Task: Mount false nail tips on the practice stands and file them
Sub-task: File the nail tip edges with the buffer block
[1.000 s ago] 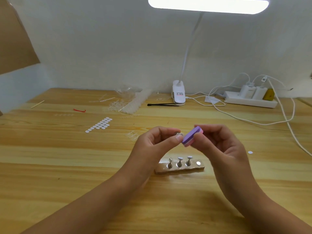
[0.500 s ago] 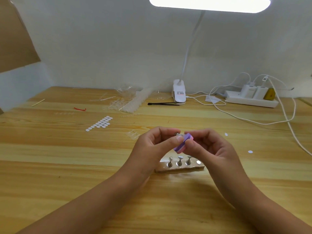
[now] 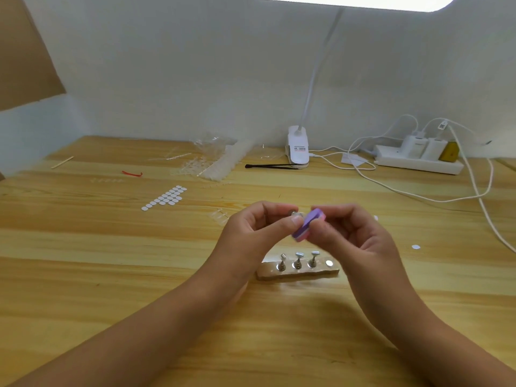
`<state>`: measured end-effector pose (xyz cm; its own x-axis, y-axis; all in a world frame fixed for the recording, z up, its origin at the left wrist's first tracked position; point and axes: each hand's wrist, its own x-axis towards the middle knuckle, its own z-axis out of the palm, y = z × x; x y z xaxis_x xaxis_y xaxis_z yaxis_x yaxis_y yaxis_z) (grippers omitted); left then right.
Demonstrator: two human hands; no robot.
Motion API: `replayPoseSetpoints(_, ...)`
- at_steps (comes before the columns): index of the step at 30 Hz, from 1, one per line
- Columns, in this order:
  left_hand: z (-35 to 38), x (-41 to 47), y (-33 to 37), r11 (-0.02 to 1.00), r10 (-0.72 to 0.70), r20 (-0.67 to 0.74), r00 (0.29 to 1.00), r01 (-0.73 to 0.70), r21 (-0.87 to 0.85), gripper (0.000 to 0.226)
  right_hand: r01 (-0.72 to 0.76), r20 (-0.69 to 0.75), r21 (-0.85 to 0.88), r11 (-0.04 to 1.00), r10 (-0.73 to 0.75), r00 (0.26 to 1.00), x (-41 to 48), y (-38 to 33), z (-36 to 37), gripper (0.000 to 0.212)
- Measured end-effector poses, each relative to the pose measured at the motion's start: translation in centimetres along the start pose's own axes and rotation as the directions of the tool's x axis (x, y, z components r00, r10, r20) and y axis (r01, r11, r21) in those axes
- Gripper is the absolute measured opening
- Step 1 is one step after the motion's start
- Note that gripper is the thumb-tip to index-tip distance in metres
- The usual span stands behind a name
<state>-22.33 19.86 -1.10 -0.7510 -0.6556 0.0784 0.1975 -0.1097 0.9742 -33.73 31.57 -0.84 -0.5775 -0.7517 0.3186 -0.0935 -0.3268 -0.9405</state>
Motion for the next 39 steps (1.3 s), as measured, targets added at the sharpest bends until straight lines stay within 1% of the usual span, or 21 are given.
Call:
replayPoseSetpoints(1, 0.0, 0.0, -0.1, 1.0, -0.002, 0.0, 1.0, 0.002, -0.005, 0.033, -0.003, 0.011, -0.005, 1.0, 0.003, 1.0, 0.1, 0.0, -0.1, 0.027)
replayPoseSetpoints(3, -0.1, 0.1, -0.1, 1.0, -0.007, 0.002, 1.0, 0.007, 0.0, 0.033, -0.001, -0.015, 0.012, 1.0, 0.001, 1.0, 0.2, 0.0, -0.3, 0.03)
replayPoseSetpoints(5, -0.1, 0.1, -0.3, 1.0, -0.008, 0.009, 1.0, 0.008, -0.001, 0.032, 0.002, 0.002, 0.017, 1.0, -0.002, 1.0, 0.2, -0.2, -0.3, 0.029)
replayPoseSetpoints(10, -0.1, 0.3, -0.3, 1.0, 0.002, 0.004, 1.0, -0.002, -0.024, 0.024, 0.009, 0.025, 0.028, 1.0, -0.01, 1.0, 0.4, -0.2, -0.3, 0.027)
replayPoseSetpoints(12, -0.2, 0.3, -0.1, 1.0, 0.007, 0.005, 1.0, -0.007, -0.023, 0.021, 0.027, -0.012, 0.054, 0.998, -0.026, 1.0, 0.5, 0.0, -0.2, 0.027)
replayPoseSetpoints(15, -0.4, 0.4, 0.0, 1.0, 0.014, 0.008, 1.0, -0.014, -0.021, 0.02, 0.057, 0.02, 0.042, 0.998, -0.058, 0.998, 0.7, -0.5, 0.1, 0.018)
replayPoseSetpoints(18, -0.7, 0.3, 0.4, 1.0, 0.016, 0.064, 0.998, -0.015, -0.017, 0.024, 0.173, -0.161, 0.154, 0.973, -0.148, 0.976, 1.3, -1.6, -1.3, 0.015)
replayPoseSetpoints(19, -0.8, 0.3, 0.5, 1.0, 0.011, 0.085, 0.996, -0.01, -0.017, 0.027, 0.177, -0.181, 0.173, 0.969, -0.145, 0.973, 1.4, -1.9, -1.8, 0.016)
replayPoseSetpoints(20, -0.9, 0.3, 0.5, 1.0, 0.001, 0.104, 0.995, 0.0, -0.014, 0.029, 0.157, -0.159, 0.169, 0.973, -0.13, 0.979, 1.3, -2.1, -2.1, 0.017)
replayPoseSetpoints(23, -0.8, 0.3, 0.3, 0.999, -0.036, 0.131, 0.991, 0.037, -0.003, 0.027, 0.076, -0.033, 0.08, 0.994, -0.073, 0.997, 0.7, -1.5, -2.1, 0.017)
replayPoseSetpoints(26, -0.7, 0.3, 0.2, 0.998, -0.056, 0.137, 0.989, 0.059, -0.021, 0.028, 0.037, 0.021, 0.019, 0.999, -0.037, 0.999, 0.6, -1.3, -1.9, 0.02)
replayPoseSetpoints(29, -0.7, 0.4, 0.2, 0.996, -0.057, 0.133, 0.99, 0.066, -0.063, 0.029, -0.011, 0.119, -0.024, 1.0, 0.014, 0.993, 0.4, -1.2, -1.5, 0.033)
replayPoseSetpoints(31, -0.7, 0.4, 0.2, 0.995, -0.06, 0.122, 0.991, 0.07, -0.077, 0.025, -0.028, 0.131, -0.014, 1.0, 0.029, 0.991, 0.3, -1.1, -1.4, 0.043)
replayPoseSetpoints(32, -0.7, 0.3, 0.1, 0.995, -0.062, 0.121, 0.991, 0.071, -0.074, 0.025, -0.029, 0.122, -0.013, 1.0, 0.03, 0.992, 0.3, -1.1, -1.3, 0.043)
replayPoseSetpoints(37, -0.4, 0.1, 0.1, 0.996, -0.05, 0.142, 0.989, 0.06, -0.068, 0.027, -0.048, 0.126, 0.017, 0.999, 0.046, 0.991, 0.1, -1.2, -0.9, 0.032)
replayPoseSetpoints(39, -0.4, 0.1, 0.1, 0.998, -0.044, 0.127, 0.991, 0.05, -0.041, 0.03, -0.027, 0.084, 0.035, 0.999, 0.024, 0.996, 0.0, -1.1, -0.8, 0.031)
